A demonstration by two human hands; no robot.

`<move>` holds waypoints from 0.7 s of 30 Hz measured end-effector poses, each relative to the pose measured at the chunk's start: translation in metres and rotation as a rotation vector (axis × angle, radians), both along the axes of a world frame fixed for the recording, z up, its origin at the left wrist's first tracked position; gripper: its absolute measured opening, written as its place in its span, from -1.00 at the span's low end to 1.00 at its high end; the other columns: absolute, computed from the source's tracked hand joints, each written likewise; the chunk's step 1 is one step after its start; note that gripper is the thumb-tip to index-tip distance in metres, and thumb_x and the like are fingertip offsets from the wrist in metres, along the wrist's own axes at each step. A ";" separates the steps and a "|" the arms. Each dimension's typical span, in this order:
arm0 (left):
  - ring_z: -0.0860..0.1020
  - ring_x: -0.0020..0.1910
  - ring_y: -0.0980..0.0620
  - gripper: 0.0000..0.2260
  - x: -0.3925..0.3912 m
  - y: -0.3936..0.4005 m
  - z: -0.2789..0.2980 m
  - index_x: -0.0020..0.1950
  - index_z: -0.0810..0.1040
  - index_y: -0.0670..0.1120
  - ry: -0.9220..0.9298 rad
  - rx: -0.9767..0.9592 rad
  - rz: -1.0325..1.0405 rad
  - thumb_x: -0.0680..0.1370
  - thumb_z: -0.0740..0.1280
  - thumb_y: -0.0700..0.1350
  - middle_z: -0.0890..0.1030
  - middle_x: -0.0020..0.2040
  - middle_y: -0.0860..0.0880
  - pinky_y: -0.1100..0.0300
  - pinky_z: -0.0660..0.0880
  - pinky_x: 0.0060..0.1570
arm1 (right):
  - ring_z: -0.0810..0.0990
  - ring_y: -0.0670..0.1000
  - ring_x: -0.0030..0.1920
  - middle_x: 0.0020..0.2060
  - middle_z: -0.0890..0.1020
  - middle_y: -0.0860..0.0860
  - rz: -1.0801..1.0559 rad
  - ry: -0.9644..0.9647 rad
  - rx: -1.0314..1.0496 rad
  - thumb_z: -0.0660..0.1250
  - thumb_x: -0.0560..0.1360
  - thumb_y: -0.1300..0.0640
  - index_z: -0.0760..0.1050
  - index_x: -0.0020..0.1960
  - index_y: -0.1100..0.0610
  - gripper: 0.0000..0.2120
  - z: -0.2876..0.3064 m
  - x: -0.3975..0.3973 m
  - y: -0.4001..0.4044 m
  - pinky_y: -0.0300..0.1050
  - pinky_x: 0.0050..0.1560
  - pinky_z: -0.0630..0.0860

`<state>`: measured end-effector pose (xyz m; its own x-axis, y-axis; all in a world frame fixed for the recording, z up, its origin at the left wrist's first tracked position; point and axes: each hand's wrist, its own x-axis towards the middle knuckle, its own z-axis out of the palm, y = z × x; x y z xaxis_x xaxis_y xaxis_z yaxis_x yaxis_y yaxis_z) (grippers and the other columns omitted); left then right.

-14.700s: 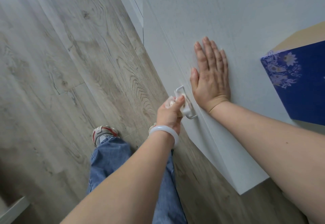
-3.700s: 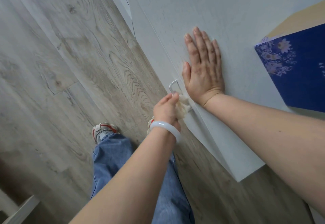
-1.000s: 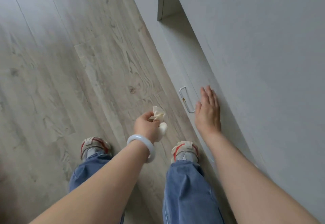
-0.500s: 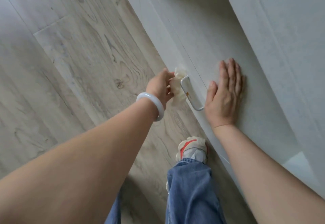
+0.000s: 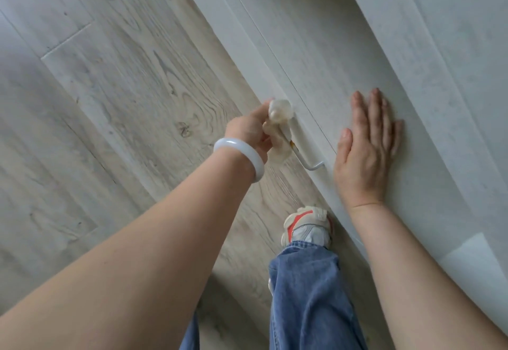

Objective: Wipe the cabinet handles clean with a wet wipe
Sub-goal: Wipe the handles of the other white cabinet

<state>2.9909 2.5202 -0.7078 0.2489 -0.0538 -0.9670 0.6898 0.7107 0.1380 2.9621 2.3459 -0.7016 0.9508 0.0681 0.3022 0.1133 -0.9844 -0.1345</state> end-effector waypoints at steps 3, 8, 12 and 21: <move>0.56 -0.31 -0.05 -0.79 0.003 -0.006 -0.002 0.05 0.60 -0.27 -0.003 0.063 -0.075 0.46 0.49 -0.24 0.60 -0.12 -0.17 0.35 0.41 -0.55 | 0.43 0.16 -0.06 -0.20 0.62 0.32 0.002 -0.060 -0.061 0.46 0.35 0.40 0.55 -0.13 0.35 -0.86 0.003 -0.004 0.005 -0.11 0.08 0.24; 0.64 -0.16 -0.12 -0.69 -0.005 -0.008 -0.004 0.02 0.66 -0.25 -0.042 0.135 -0.262 0.42 0.55 -0.06 0.68 -0.10 -0.18 0.03 0.63 0.01 | 0.48 0.21 0.16 0.08 0.62 0.30 -0.050 -0.070 -0.150 0.30 0.49 0.23 0.56 0.13 0.32 -0.74 -0.005 -0.005 0.000 -0.32 0.45 -0.18; 0.65 -0.18 -0.12 -0.75 -0.017 -0.015 0.000 0.06 0.68 -0.20 -0.151 0.203 -0.269 0.44 0.53 -0.12 0.69 -0.15 -0.16 0.04 0.62 0.03 | 0.54 0.25 0.13 0.08 0.63 0.29 -0.059 -0.075 -0.172 0.25 0.52 0.21 0.56 0.12 0.32 -0.74 -0.006 -0.005 0.002 -0.31 0.45 -0.20; 0.49 -0.55 0.26 -0.89 -0.026 -0.039 0.009 0.01 0.66 -0.12 -0.102 0.464 -0.260 0.54 0.43 -0.11 0.58 -0.36 0.07 0.38 0.42 -0.47 | 0.60 0.26 0.13 0.14 0.60 0.30 -0.077 -0.035 -0.172 0.19 0.54 0.18 0.55 0.19 0.34 -0.67 -0.005 -0.006 0.002 -0.30 0.46 -0.20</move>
<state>2.9653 2.4816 -0.6986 0.3786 0.3009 -0.8753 0.8015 0.3664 0.4727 2.9563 2.3481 -0.7069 0.9442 0.0492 0.3256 0.0384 -0.9985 0.0396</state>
